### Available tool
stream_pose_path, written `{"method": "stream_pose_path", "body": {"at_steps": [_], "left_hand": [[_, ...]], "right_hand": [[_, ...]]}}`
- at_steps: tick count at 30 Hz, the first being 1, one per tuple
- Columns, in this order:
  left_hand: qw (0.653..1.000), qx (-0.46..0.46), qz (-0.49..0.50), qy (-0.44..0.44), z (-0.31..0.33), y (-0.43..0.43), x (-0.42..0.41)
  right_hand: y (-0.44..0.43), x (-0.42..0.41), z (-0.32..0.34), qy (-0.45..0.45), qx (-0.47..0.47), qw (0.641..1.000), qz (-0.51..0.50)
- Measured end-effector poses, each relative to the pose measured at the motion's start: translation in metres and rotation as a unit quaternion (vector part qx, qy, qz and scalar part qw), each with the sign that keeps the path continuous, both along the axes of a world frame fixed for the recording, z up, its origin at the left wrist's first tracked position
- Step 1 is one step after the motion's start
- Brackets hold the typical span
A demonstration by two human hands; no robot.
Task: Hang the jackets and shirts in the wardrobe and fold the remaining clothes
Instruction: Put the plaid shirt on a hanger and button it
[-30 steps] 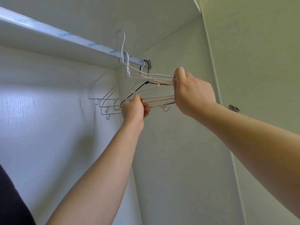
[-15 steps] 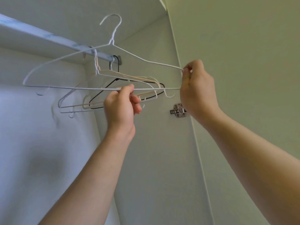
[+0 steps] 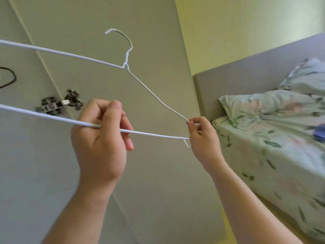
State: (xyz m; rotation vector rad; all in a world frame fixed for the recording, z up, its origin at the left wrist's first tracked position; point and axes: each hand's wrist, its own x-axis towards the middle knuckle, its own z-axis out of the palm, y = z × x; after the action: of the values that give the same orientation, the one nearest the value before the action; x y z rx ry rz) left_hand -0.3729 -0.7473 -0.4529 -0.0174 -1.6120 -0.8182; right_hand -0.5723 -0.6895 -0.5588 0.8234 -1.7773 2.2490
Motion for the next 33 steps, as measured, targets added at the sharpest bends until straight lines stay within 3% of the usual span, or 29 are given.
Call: {"method": "stream_pose_path", "body": {"at_steps": [5,9,16,19,26,33], "left_hand": [[0.989,0.002,-0.1,-0.109,-0.034,0.052,-0.073],[0.974,-0.016,-0.173,-0.147,-0.064,0.099,-0.118],[0.925,-0.032,-0.276,-0.26,-0.113,0.185,-0.172],[0.9,-0.021,-0.32,-0.295,-0.123,0.197,-0.182],[0.886,-0.016,-0.324,-0.332,-0.139,0.193,-0.222],[0.866,-0.101,-0.299,-0.388,-0.153,0.208,-0.303]], "right_hand": [[0.087,-0.053,-0.062,-0.076,0.021,0.991,-0.112],[0.176,-0.085,-0.109,-0.139,0.033,0.971,-0.19],[0.273,-0.084,-0.186,-0.215,0.084,0.938,-0.257],[0.292,-0.072,-0.215,-0.255,0.108,0.928,-0.251],[0.29,-0.085,-0.245,-0.313,0.181,0.91,-0.203],[0.284,-0.16,-0.219,-0.306,0.086,0.947,-0.045]]}}
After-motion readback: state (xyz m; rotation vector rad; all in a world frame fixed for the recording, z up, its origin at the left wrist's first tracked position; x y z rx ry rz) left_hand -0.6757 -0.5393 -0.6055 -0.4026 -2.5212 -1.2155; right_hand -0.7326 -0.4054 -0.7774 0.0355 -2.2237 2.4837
